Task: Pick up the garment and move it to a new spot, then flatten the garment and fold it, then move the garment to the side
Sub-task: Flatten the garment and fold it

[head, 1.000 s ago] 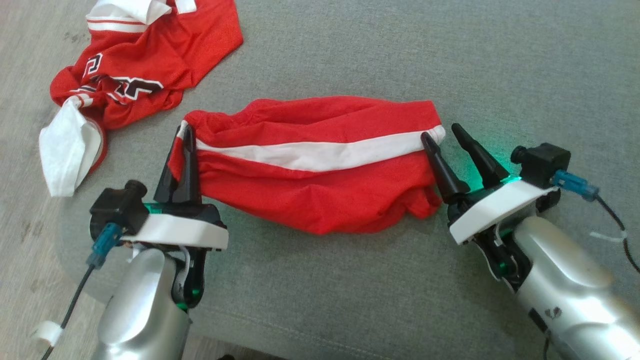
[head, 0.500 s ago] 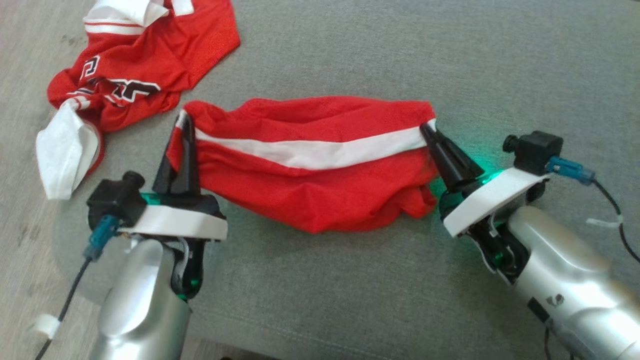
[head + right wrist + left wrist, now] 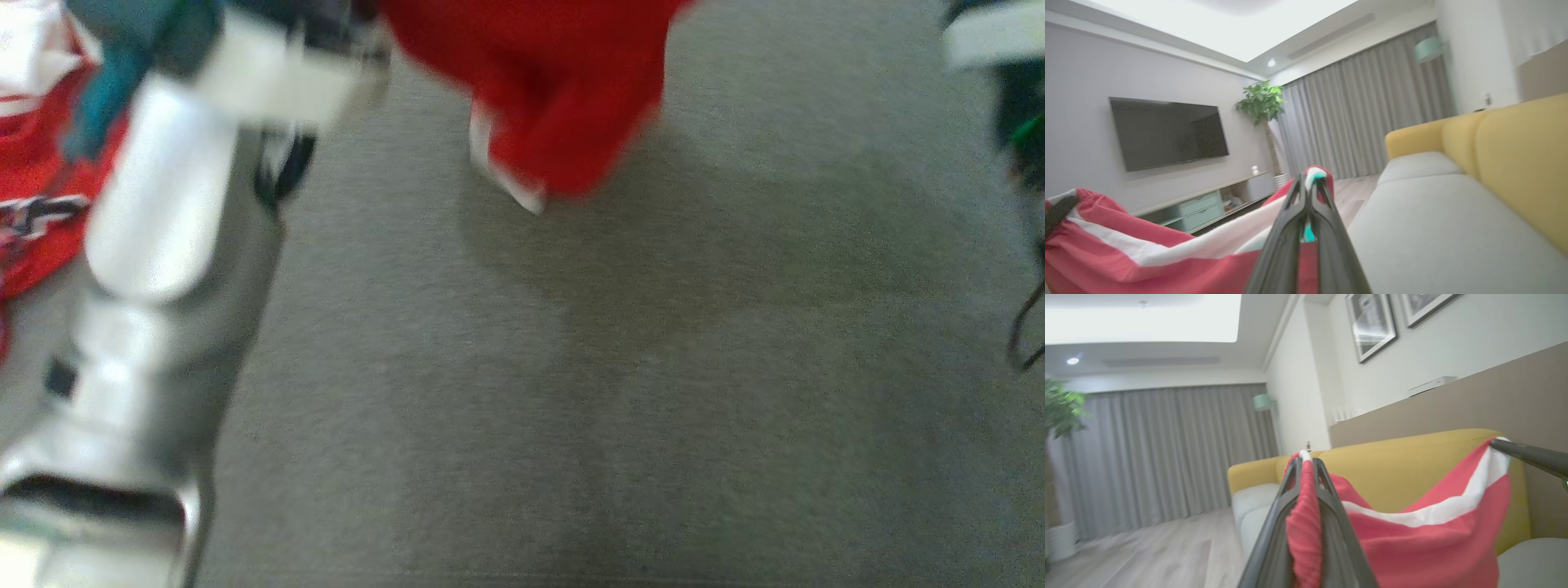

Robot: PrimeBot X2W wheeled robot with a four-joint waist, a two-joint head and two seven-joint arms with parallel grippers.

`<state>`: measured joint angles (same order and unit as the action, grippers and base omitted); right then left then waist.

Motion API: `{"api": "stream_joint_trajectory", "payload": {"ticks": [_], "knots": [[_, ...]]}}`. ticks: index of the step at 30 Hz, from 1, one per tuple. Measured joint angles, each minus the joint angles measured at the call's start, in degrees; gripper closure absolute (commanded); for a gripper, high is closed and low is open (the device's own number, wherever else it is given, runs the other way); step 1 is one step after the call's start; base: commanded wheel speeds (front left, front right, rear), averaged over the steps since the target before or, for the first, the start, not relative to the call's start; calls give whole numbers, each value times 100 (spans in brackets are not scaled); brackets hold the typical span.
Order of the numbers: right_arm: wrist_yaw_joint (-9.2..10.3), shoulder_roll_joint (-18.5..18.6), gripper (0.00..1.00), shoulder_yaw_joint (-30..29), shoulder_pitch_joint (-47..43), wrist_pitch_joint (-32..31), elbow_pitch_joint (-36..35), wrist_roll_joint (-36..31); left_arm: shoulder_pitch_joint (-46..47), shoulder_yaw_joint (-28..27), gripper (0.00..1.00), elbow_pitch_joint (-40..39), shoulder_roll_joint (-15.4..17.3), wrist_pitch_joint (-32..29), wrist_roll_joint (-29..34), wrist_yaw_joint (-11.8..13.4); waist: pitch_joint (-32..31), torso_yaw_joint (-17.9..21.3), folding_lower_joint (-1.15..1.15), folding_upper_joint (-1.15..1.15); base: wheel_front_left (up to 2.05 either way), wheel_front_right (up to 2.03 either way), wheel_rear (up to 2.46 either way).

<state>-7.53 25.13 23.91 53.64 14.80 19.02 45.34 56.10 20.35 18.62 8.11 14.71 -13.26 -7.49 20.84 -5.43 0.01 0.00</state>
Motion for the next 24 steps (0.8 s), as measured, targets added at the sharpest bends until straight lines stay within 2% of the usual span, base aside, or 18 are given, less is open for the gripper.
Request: {"api": "stream_joint_trajectory", "payload": {"ticks": [6, 10, 13, 15, 19, 20, 24], "knots": [[0, 280, 100, -579, 727, 7, -497, -143, 1564, 378, 100, 344, -14, 8, 94, -9, 235, 721, 0, 0, 0, 0, 0], [0, 301, 100, -827, 519, 10, -962, -160, 1437, 358, 100, 147, -3, 9, 16, -9, 382, 1115, 0, 0, 0, 0, 0], [0, 320, 100, -837, -210, 10, -1277, -249, 628, 354, 100, -81, 56, 9, -123, -9, 444, 1318, 0, 0, 0, 0, 0], [0, 303, 100, -886, -1011, 9, -1365, -320, -197, 376, 100, -240, 112, 7, -204, -9, 428, 1374, 1, 0, 0, 0, 0], [0, 201, 100, -821, -2893, 5, -1511, -405, -1963, 414, 100, -555, 204, 5, -448, -9, 284, 1336, -3, 0, 0, 0, 0], [0, 201, 100, -821, -2893, 5, -1511, -405, -1963, 414, 100, -555, 204, 5, -448, -9, 284, 1336, -3, 0, 0, 0, 0], [0, -119, 100, -1106, -4365, -2, -1851, -409, -3404, 349, 100, -865, 132, 0, -481, -9, 124, 1248, -3, 0, 0, 0, 0]]}}
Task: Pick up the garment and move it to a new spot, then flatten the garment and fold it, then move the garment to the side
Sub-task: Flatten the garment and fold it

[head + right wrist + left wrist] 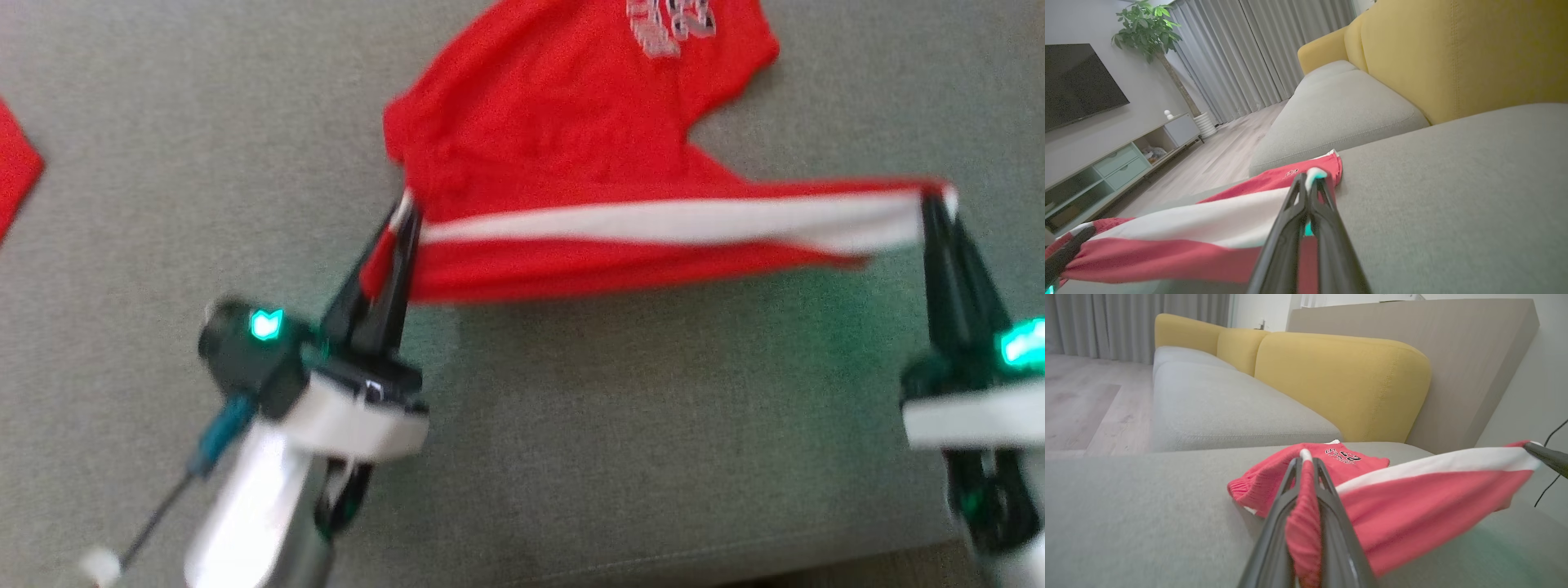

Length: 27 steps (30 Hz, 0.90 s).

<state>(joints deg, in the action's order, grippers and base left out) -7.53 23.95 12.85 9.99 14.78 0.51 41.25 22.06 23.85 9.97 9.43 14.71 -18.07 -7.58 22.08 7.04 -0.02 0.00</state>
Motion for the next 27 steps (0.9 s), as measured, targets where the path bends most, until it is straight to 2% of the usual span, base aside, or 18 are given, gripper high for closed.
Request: {"api": "stream_joint_trajectory", "payload": {"ticks": [6, 11, 15, 20, 23, 27], "knots": [[0, -218, 100, -469, -1217, 0, -754, -103, -1028, -325, 100, -459, -308, 0, 100, 0, -278, -115, 0, 0, 0, 0, 0], [0, -182, 100, -469, -1150, 0, -755, -233, -1072, -349, 100, -443, -443, 0, 91, 0, -473, -212, 0, 0, 0, 0, 0], [0, -121, 100, -342, -427, -178, -244, -370, -671, -314, 100, -18, -553, 0, -134, 0, -438, -345, 1, 0, 0, 0, 0], [0, -40, 100, 102, 1183, -369, 734, -527, 502, -333, 100, 765, -665, 0, -303, 11, -93, -463, 3, 0, 0, 0, 0], [0, 44, 100, 283, 2019, -380, 1402, -732, 1199, -276, 100, 1200, -688, 0, -508, 79, 175, -565, 4, 0, 0, 0, 0], [0, 53, 100, 550, 2915, -378, 2281, -1039, 1894, 93, 100, 1699, -710, 0, -1045, 285, 550, -717, 4, 0, 0, 0, 0]]}}
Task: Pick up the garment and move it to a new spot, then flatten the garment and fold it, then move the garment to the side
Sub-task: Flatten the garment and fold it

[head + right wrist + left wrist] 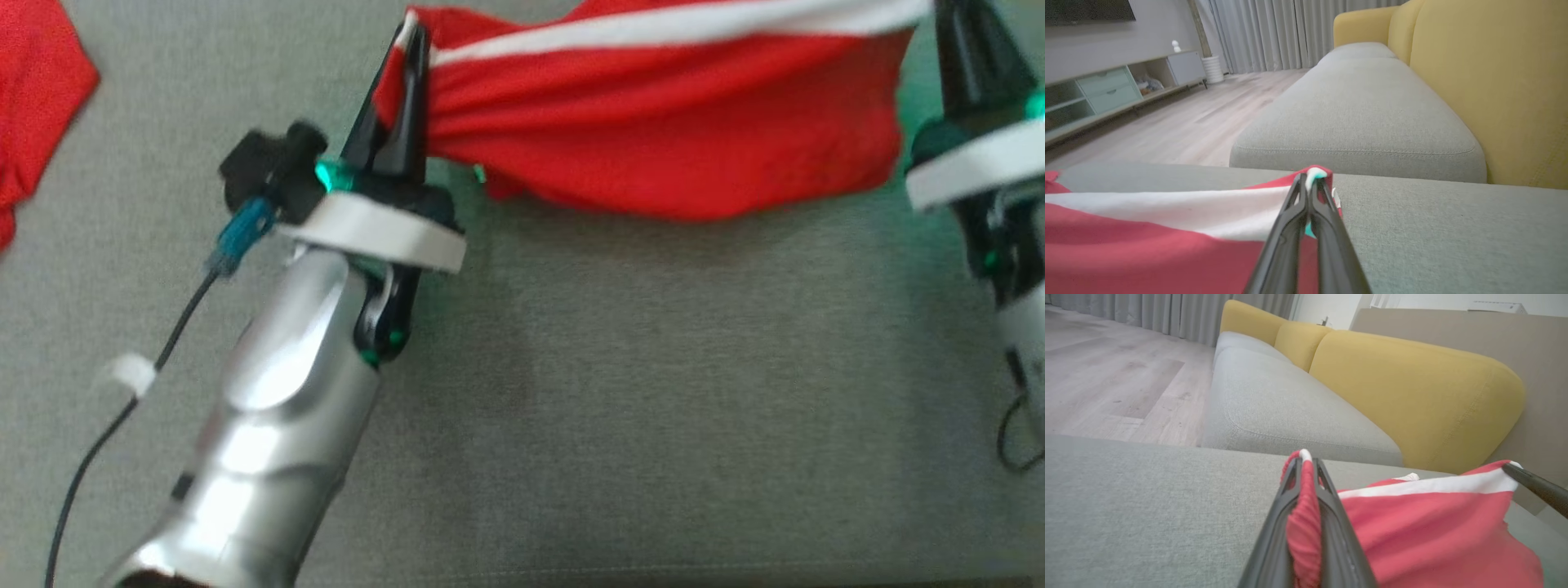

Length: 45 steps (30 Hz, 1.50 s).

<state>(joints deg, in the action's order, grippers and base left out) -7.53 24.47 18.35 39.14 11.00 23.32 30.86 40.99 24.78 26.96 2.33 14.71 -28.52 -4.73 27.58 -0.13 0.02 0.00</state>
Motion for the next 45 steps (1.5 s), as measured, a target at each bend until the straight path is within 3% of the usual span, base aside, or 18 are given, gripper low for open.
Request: {"api": "stream_joint_trajectory", "payload": {"ticks": [8, 9, 10, 11, 12, 16, 20, 21, 24, 30, 31, 32, 33, 40, 45], "knots": [[0, -33, 100, 242, 1274, 220, 1372, -486, 830, 623, 100, 439, -32, 0, -600, 267, 560, -289, 0, 0, 0, 0, 0], [0, -45, 98, 300, 1379, 221, 1495, -521, 882, 670, 96, 441, -33, 0, -620, 282, 604, -313, -1, 0, 0, 0, 0], [0, -55, 76, 367, 1472, 249, 1612, -583, 928, 691, 60, 447, -36, 0, -641, 309, 644, -332, -1, 0, 0, 0, 0], [0, -81, 53, 400, 1546, 279, 1718, -637, 955, 699, 0, 447, -40, 1, -648, 325, 674, -350, 0, 0, 0, 0, 0], [0, -111, 0, 416, 1597, 281, 1823, -666, 967, 701, 0, 445, -42, 1, -653, 363, 693, -367, 0, 0, 0, 0, 0], [0, -267, 0, 250, 1649, 336, 1990, -672, 903, 639, 0, 212, -40, 1, -389, 528, 658, -422, -1, 0, 0, 0, 0], [0, -341, 0, -279, 1397, 343, 1693, -670, 497, 387, 0, -466, -57, 2, 408, 783, 485, -466, -2, 0, 0, 0, 0], [0, -380, 0, -430, 1084, 356, 1690, -665, 99, 226, 0, -823, -55, 4, 849, 905, 374, -495, -2, 0, 0, 0, 0], [0, -420, 0, -468, 586, 363, 2014, -601, -589, 90, 0, -1323, -33, 5, 1544, 1080, 191, -559, -3, 0, 0, 0, 0], [0, -401, 0, -730, 621, 59, 2687, -346, -1477, -152, 0, -1982, -15, 5, 2053, 1237, -20, -820, -4, 0, 0, 0, 0], [0, -391, 54, -749, 645, -41, 2798, -291, -1584, -192, 0, -2069, -12, 5, 2138, 1245, -53, -889, -4, 0, 0, 0, 0], [0, -372, 83, -742, 661, -122, 2874, -234, -1676, -221, 0, -2162, -12, 5, 2181, 1248, -86, -955, -4, 0, 0, 0, 0], [0, -357, 100, -705, 676, -209, 2930, -171, -1761, -237, 0, -2246, -12, 5, 2214, 1260, -121, -1022, -4, 0, 0, 0, 0], [0, -343, 100, -457, 660, -267, 3152, 96, -2350, -479, 0, -2591, 5, 5, 2257, 1280, -514, -1205, -2, 0, 0, 0, 0], [0, 213, 100, -415, 572, -235, 3232, 79, -2675, -659, 0, -2735, 37, 5, 2365, 1238, -730, -1043, -3, 0, 0, 0, 0]]}}
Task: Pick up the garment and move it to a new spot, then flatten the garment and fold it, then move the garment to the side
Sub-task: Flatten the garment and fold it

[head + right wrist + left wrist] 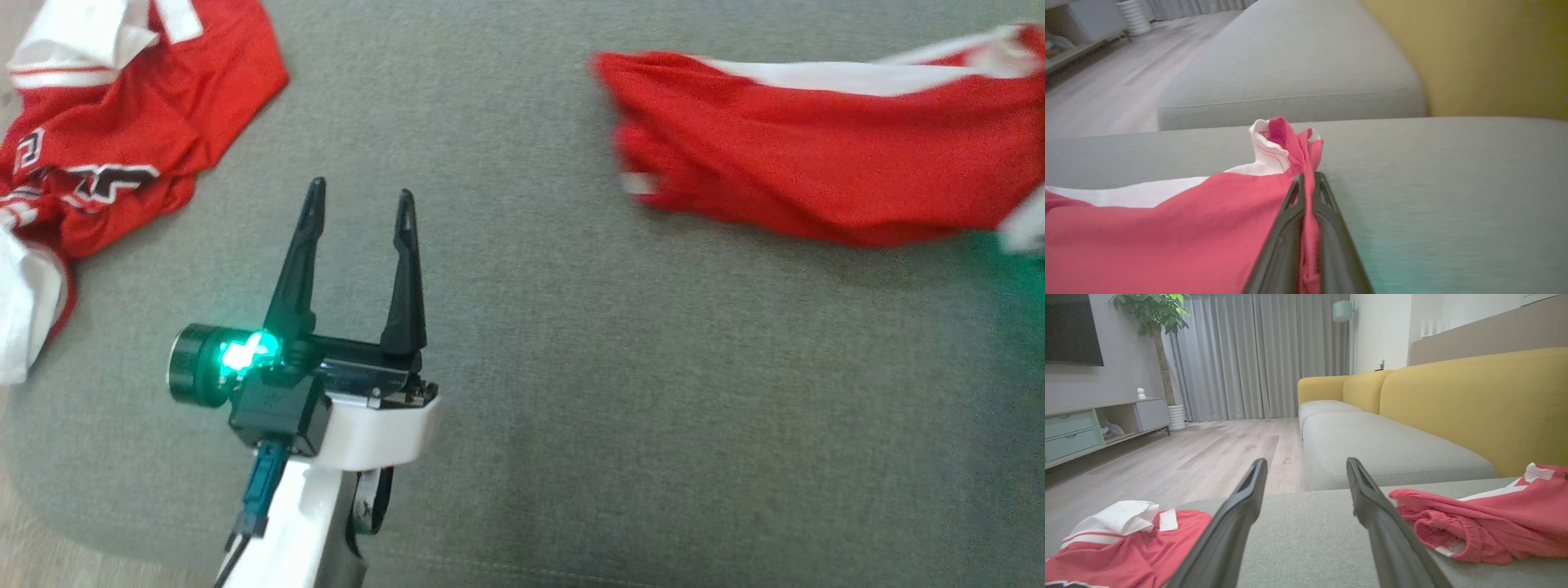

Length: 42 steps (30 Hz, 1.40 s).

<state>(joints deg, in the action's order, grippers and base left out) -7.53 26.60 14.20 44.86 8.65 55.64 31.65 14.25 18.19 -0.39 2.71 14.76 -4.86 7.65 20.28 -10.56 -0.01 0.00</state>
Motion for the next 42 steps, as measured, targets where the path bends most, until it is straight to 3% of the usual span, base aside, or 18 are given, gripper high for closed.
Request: {"api": "stream_joint_trajectory", "payload": {"ticks": [5, 10, 13, 19, 24, 25, 26, 27, 32, 37, 42], "knots": [[0, 932, 100, -203, -43, 27, 34, -114, -5, -23, 0, -55, -3, 0, 48, -118, 11, 95, 1, 0, 0, 0, 0], [0, 957, 100, -172, -75, -87, -432, -112, -13, -122, 0, -10, -3, 0, 49, -211, 0, 167, 1, 0, 0, 0, 0], [0, 720, 100, -143, -70, -223, -926, -37, -42, -129, 0, 27, -5, 0, 90, -238, -57, 203, 1, 0, 0, 0, 0], [0, -157, 100, 27, -125, -564, -2081, 129, -54, -127, 0, 101, -5, 0, 89, -312, -223, 211, 0, 0, 0, 0, 0], [0, -873, 100, 20, -406, -843, -2476, -166, -55, -88, 0, 187, -8, 0, -18, -371, -270, 123, 0, 0, 0, 0, 0], [0, -1029, 96, 47, -485, -900, -2471, -250, -55, -64, 0, 192, -9, 0, -43, -380, -265, 93, 0, 0, 0, 0, 0], [0, -1185, 64, 93, -564, -973, -2460, -330, -55, -31, 0, 202, -8, 0, -69, -407, -259, 59, 1, 0, 0, 0, 0], [0, -1334, 0, 127, -637, -973, -2430, -387, -55, 8, 0, 212, -8, 0, -80, -412, -253, 23, 1, 0, 0, 0, 0], [0, -1692, 0, 153, -843, -627, -2552, -452, -56, 29, 0, 218, -14, 0, -209, -354, -290, -125, 1, 0, 0, 0, 0], [0, -1372, 0, -159, -1082, 62, -2816, -876, -134, 11, 0, 230, -15, 0, -233, -293, -508, -154, 1, 0, 0, 0, 0], [0, -1215, 0, -581, -1965, 522, -3022, -1291, -522, -53, 0, 371, -13, -1, -370, -260, -825, -142, 0, 0, 0, 0, 0]]}}
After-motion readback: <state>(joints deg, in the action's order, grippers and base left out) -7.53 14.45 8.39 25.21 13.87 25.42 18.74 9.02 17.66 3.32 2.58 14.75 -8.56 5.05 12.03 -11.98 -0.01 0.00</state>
